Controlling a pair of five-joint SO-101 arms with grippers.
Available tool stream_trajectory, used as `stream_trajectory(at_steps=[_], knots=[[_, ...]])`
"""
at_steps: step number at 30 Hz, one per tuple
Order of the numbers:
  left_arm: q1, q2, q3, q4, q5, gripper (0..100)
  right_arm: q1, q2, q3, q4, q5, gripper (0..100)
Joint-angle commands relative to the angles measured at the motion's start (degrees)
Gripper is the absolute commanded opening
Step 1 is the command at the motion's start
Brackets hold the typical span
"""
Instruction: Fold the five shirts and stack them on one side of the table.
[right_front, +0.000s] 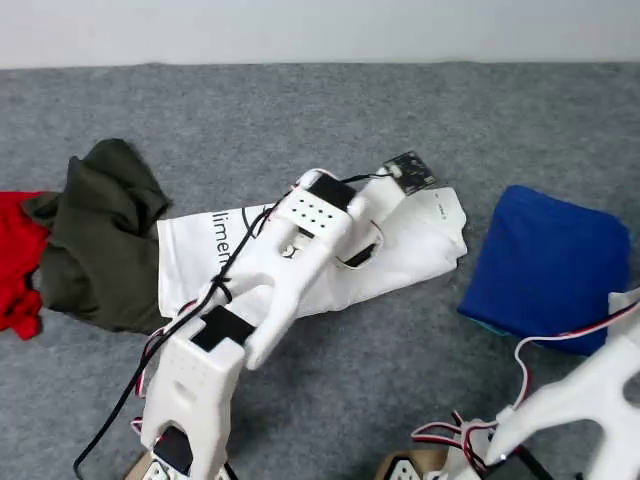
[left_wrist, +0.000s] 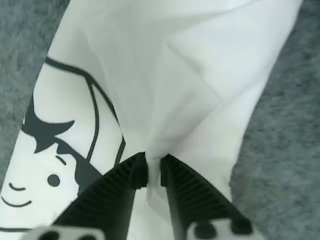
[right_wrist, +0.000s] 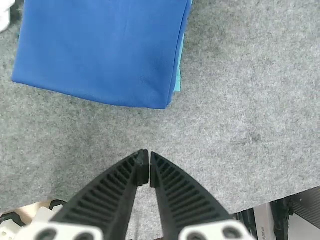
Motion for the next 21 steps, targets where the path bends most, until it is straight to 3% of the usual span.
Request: stream_trajectory(at_steps=[1,6,12,21], knots=[[-1.76,-2.73,2.33,-2.9,0.44,6,-0.31,-1.89,-0.35,2.24,0.53,0.9],[-1.23,-3.08,3.12,-1.85,0.44,7,-0.31,-1.89,-0.35,2.24,0.62,0.9],[-1.14,-3.43,2.24,0.53,5.71,18,-0.31,-1.89,-0.35,2.24,0.62,0.9],[-5.89,-3.43,1.8,1.14,6.07,19,-0.31,-1.89,-0.35,2.24,0.62,0.9]])
